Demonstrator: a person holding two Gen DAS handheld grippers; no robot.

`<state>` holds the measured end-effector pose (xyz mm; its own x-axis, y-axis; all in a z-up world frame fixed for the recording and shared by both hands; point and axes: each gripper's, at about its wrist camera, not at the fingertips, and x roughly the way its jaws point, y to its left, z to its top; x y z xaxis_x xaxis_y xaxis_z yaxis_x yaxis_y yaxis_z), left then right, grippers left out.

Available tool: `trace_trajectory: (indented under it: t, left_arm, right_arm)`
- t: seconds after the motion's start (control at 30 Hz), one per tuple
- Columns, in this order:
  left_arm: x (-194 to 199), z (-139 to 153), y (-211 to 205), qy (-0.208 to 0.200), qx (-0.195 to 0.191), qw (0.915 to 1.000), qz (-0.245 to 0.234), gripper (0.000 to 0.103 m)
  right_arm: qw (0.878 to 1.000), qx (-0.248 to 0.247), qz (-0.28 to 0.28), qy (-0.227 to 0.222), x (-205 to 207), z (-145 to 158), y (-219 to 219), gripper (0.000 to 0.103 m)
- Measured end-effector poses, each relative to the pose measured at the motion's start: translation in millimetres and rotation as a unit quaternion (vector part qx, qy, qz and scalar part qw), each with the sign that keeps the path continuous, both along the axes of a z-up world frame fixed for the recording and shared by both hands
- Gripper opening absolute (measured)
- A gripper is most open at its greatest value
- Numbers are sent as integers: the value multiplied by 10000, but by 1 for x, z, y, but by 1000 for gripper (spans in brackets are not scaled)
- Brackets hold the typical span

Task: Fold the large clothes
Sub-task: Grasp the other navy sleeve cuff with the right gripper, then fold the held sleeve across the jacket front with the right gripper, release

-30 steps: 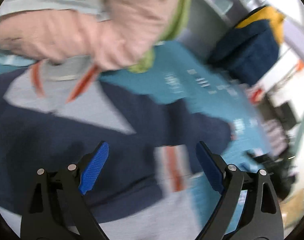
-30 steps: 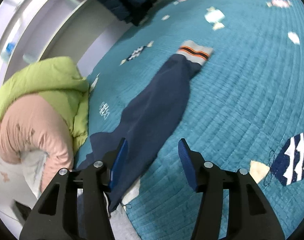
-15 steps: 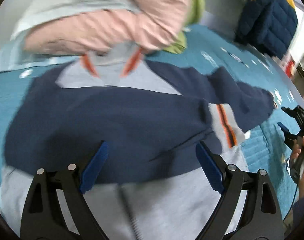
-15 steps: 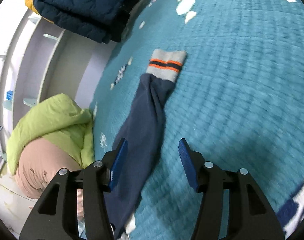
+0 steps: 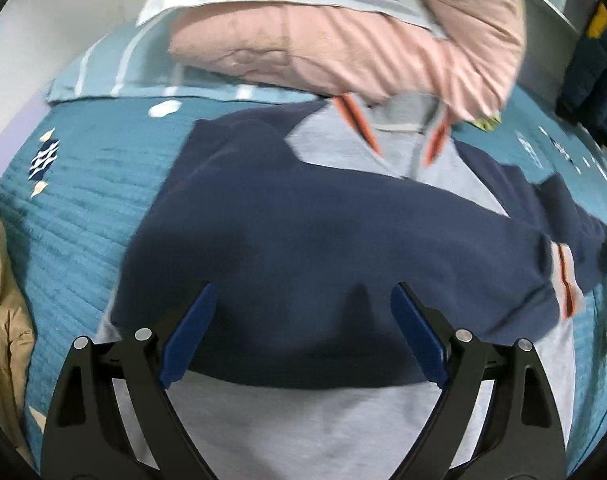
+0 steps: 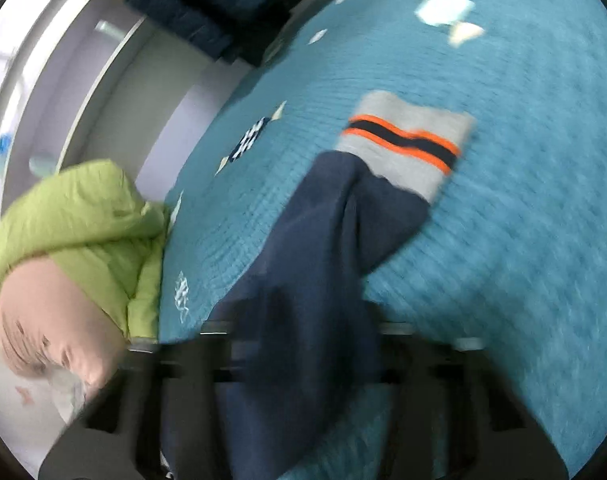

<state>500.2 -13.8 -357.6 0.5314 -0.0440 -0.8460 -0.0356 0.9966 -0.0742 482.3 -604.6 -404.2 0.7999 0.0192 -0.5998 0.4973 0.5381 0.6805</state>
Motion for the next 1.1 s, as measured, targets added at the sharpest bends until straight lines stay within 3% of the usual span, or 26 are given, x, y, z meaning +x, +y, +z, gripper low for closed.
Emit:
trace_trajectory:
  t: [0.13,0.23,0.3,0.37,0.47,0.6,0.7,0.8,0.97,1.03,1.07,1.1]
  left_arm:
    - [10,-10,35,160,-329,9991,236,89]
    - [13,-20,54,368,-791,9956,356,89]
    - [13,-18,55,361,-806,9956,310,89]
    - [9,-7,58,172,-908,9953,283,89]
    - [1,19,79,-321,-1515,9875,283,89]
    - [-6,37,113,-593,-1525,9833,796,89]
    - [-8,34,140,-465,-1560,9790,1225,89]
    - [-10,26,164,-293,-1599,9746,1541,89]
    - [-14,19,180,-149,-1456,9764,1589,89]
    - [-14,19,182,-162,-1488,9762,1572,89]
    - [-14,18,184,-151,-1543,9753,1574,89]
    - [-13,17,186,-136,-1590,9746,1571,89]
  right_arm:
    - [9953,-935,145,-226,-12,54,21,5]
    - [9846,-1640,250,-543,-23,106,56,5]
    - [9759,-1982,401,-819,-28,135,83,5]
    - [9629,-2296,743,-1209,-33,168,125,5]
    - [9393,-2731,1384,-1551,-27,199,193,5]
    - [9035,-3002,2482,-1786,-5,215,291,5]
    - [8739,-2987,3403,-1766,12,197,379,5]
    - [8459,-2861,4282,-1385,28,150,464,7]
    - [7953,-3114,5198,180,40,41,560,12]
    - [8010,-2955,5200,262,31,34,563,28]
    - [7987,-2874,5284,196,25,35,564,43]
    - [7964,-2928,5291,98,18,40,564,50]
